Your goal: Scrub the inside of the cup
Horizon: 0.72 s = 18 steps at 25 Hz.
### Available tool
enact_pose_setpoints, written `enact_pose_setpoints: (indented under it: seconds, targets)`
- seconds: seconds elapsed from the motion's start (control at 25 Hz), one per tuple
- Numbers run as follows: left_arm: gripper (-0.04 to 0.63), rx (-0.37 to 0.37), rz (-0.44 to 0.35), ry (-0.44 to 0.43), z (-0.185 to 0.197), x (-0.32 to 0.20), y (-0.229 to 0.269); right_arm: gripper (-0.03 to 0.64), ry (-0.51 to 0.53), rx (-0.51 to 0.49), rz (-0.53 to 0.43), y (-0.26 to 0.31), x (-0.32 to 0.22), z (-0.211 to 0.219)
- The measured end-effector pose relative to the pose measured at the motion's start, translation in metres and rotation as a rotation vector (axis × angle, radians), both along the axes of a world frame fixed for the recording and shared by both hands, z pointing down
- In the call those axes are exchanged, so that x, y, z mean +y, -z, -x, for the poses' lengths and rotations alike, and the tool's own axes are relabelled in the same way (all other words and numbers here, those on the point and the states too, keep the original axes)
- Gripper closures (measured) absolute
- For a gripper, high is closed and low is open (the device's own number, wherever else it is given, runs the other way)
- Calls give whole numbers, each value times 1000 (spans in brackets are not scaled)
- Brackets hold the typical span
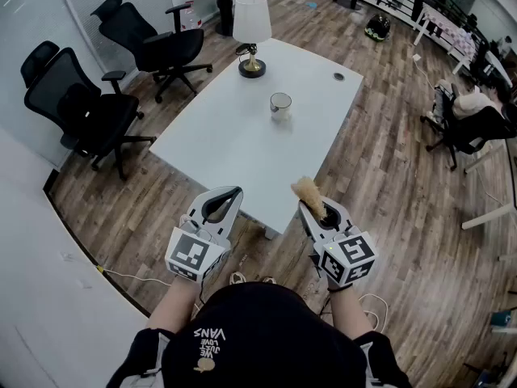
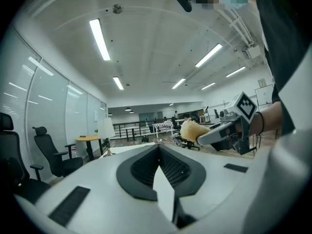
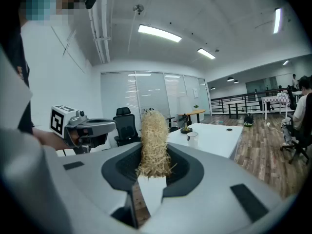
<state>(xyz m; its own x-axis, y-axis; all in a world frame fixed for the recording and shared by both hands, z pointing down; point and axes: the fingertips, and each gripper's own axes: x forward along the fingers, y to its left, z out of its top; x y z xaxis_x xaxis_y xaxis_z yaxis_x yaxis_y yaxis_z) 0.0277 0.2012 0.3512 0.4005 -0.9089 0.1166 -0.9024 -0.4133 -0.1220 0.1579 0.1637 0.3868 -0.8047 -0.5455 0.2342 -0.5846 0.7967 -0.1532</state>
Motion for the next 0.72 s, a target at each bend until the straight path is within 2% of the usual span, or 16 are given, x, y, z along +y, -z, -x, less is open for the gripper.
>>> enact_pose_setpoints:
  seconds: [0.4,0.72]
  targets:
    - [584,-7,9,1,-6,-1,-6,517,10,-1,-3,-3,-3,-4]
    - [584,3,17,13,-11,-4,-13,517,32,-47,23,-4,-3,-7]
